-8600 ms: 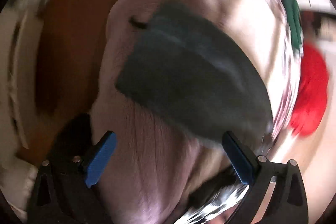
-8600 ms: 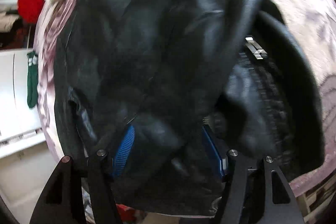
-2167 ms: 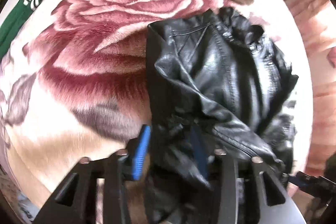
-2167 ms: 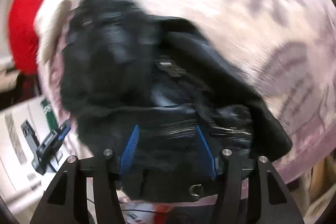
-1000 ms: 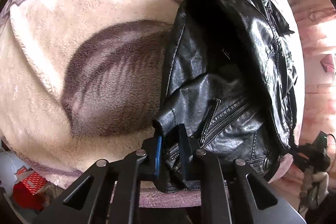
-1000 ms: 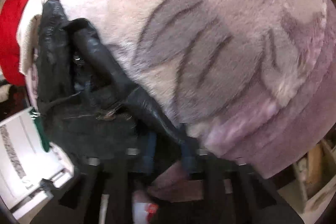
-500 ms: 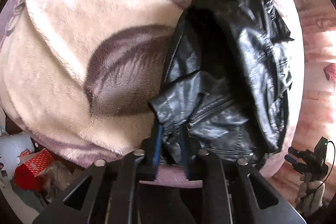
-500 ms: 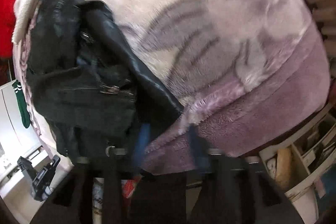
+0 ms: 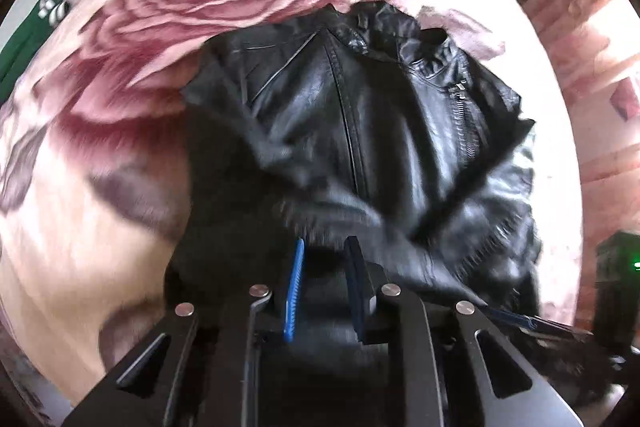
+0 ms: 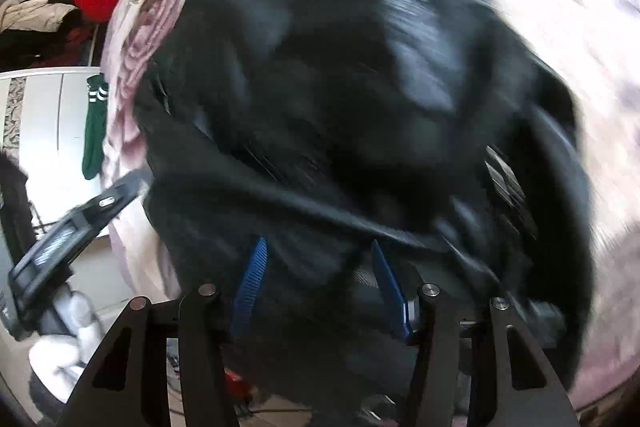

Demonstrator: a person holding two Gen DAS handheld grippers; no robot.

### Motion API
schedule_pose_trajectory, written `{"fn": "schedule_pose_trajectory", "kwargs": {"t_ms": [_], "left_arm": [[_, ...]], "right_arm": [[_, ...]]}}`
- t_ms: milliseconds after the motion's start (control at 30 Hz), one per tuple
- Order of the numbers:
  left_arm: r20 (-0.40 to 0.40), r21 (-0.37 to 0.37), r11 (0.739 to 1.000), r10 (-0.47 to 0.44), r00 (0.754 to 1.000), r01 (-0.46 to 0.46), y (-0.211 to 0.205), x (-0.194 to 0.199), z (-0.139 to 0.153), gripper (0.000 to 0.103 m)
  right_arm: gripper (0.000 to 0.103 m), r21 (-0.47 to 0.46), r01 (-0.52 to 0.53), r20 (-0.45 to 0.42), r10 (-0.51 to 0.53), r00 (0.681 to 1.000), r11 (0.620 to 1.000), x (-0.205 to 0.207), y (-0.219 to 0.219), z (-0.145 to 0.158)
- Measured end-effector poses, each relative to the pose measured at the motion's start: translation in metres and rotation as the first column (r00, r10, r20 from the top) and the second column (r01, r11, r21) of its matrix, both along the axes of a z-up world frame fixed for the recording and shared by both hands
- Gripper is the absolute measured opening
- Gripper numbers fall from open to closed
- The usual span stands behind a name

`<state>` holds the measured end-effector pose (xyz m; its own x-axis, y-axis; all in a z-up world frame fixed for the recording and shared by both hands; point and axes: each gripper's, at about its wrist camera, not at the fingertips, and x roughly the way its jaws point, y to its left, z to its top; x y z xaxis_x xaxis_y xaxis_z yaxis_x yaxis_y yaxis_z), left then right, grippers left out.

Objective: Fold large clothes

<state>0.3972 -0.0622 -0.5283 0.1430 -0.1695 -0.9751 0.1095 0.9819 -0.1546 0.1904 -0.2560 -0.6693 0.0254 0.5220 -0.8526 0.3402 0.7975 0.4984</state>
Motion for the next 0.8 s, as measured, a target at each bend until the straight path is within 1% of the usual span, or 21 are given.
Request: {"fn": "schedule_pose_trajectory", "kwargs": {"t_ms": [33, 67, 100, 167, 233, 267, 333, 367, 400, 467, 500, 533, 567, 600, 633, 667, 733, 767, 800], "left_arm": [[-0.022, 0.019, 1.000, -0.006, 1.000, 0.006, 0.000, 0.007, -0.012, 0.018], [-0.047, 0.036, 0.999, -0.016, 0.999, 0.018, 0.000, 0.011, -0.026, 0.018], [-0.064, 0.042, 0.999, -0.020, 0.998, 0.023, 0.000, 0.011, -0.033, 0.018], [-0.114, 0.053, 0.998, -0.030, 0.993, 0.037, 0.002, 0.008, -0.050, 0.018], [-0.101, 0.072, 0.995, -0.062, 0.993, 0.069, 0.000, 0.002, -0.049, 0.018], [-0.105, 0.079, 0.994, -0.066, 0.992, 0.074, 0.001, 0.001, -0.045, 0.018], [-0.108, 0.070, 0.996, -0.047, 0.993, 0.055, 0.004, 0.004, -0.030, 0.018], [-0.099, 0.056, 0.997, -0.040, 0.994, 0.045, 0.005, 0.006, -0.020, 0.018], [-0.077, 0.038, 0.999, -0.036, 0.996, 0.039, 0.006, 0.009, -0.006, 0.019], [-0.014, 0.029, 0.999, -0.037, 0.999, 0.038, 0.008, 0.019, 0.022, 0.019], [0.006, 0.039, 0.998, -0.048, 0.999, 0.048, 0.006, 0.032, 0.035, 0.027], [0.012, 0.038, 0.998, -0.055, 0.998, 0.054, 0.005, 0.041, 0.040, 0.040], [0.020, 0.026, 0.997, -0.067, 0.998, 0.066, 0.003, 0.054, 0.044, 0.048], [0.026, 0.019, 0.997, -0.076, 0.997, 0.076, 0.001, 0.066, 0.045, 0.061], [0.026, 0.024, 0.996, -0.088, 0.996, 0.087, -0.001, 0.083, 0.041, 0.066], [0.014, 0.027, 0.994, -0.102, 0.995, 0.102, -0.003, 0.103, 0.035, 0.066], [-0.019, 0.023, 0.991, -0.128, 0.992, 0.128, -0.010, 0.130, 0.021, 0.066], [-0.040, 0.018, 0.990, -0.141, 0.989, 0.142, -0.011, 0.146, 0.012, 0.066], [-0.049, 0.026, 0.988, -0.151, 0.987, 0.152, -0.010, 0.155, 0.005, 0.066]], "right_arm": [[0.056, 0.015, -0.004, 0.000, 0.004, 1.000, 1.000, 0.008, 0.004, -0.004], [0.052, 0.011, -0.019, -0.017, 0.019, 1.000, 1.000, 0.015, 0.009, -0.012], [0.035, -0.010, -0.025, -0.037, 0.025, 0.999, 1.000, 0.015, 0.004, -0.017], [0.014, -0.054, -0.045, -0.099, 0.039, 0.994, 0.997, 0.010, -0.006, -0.033], [0.013, -0.032, -0.047, -0.104, 0.044, 0.994, 0.998, 0.006, -0.013, -0.037], [0.017, -0.010, -0.051, -0.114, 0.049, 0.992, 0.999, 0.006, -0.015, -0.037], [0.029, 0.030, -0.043, -0.145, 0.047, 0.988, 0.999, 0.007, -0.022, -0.033], [0.045, 0.040, -0.041, -0.145, 0.047, 0.988, 0.998, 0.008, -0.030, -0.026], [0.056, 0.036, -0.040, -0.123, 0.044, 0.991, 0.999, 0.007, -0.040, -0.014], [0.060, -0.022, -0.044, -0.063, 0.043, 0.997, 0.999, 0.012, -0.057, 0.011], [0.061, -0.045, -0.044, -0.022, 0.043, 0.999, 0.998, 0.018, -0.067, 0.025], [0.061, -0.058, -0.043, 0.004, 0.043, 0.999, 0.997, 0.025, -0.077, 0.035], [0.061, -0.076, -0.036, 0.024, 0.037, 0.999, 0.996, 0.036, -0.085, 0.046], [0.062, -0.094, -0.025, 0.034, 0.029, 0.999, 0.995, 0.050, -0.094, 0.054], [0.063, -0.106, -0.019, 0.041, 0.024, 0.999, 0.994, 0.062, -0.102, 0.059], [0.066, -0.126, -0.015, 0.049, 0.021, 0.999, 0.992, 0.079, -0.109, 0.061], [0.067, -0.174, -0.022, 0.064, 0.033, 0.997, 0.985, 0.120, -0.119, 0.064], [0.068, -0.181, -0.034, 0.072, 0.047, 0.996, 0.983, 0.142, -0.121, 0.062], [0.071, -0.188, -0.048, 0.074, 0.062, 0.995, 0.981, 0.161, -0.114, 0.060]]}}
